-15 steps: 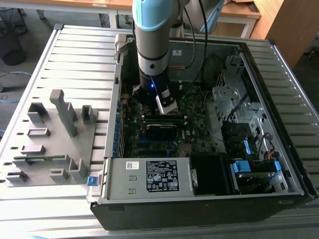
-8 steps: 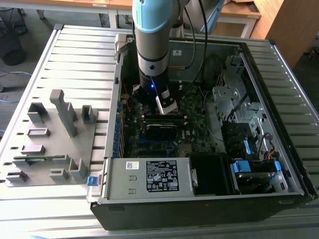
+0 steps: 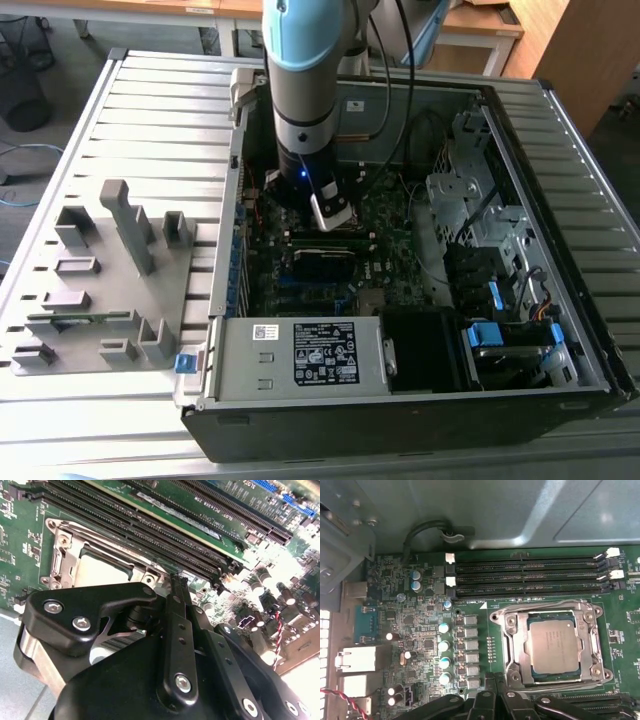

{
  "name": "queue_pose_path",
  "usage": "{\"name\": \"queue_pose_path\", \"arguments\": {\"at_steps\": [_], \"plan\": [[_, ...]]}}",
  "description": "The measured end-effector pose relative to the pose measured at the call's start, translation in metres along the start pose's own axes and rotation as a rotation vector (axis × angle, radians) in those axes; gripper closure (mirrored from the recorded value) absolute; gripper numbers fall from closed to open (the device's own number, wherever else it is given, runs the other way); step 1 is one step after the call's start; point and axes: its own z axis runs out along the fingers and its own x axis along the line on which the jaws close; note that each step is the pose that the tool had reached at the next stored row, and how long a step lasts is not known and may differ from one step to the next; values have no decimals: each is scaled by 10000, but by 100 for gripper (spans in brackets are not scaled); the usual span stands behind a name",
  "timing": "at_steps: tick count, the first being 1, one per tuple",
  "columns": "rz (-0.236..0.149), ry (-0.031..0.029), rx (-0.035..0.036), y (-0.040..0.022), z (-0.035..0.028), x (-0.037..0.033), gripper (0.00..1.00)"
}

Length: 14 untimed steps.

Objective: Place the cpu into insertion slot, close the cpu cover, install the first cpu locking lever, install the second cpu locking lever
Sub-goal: 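Install the second cpu locking lever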

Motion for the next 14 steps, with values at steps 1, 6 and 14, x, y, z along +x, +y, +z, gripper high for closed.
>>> {"name": "queue_pose_path", "arguments": {"at_steps": [1,6,14], "plan": [[1,0,-18,-1,2,6,90],[1,1,-41,-8,19,18,90],[1,0,-44,-11,26,20,90]]}}
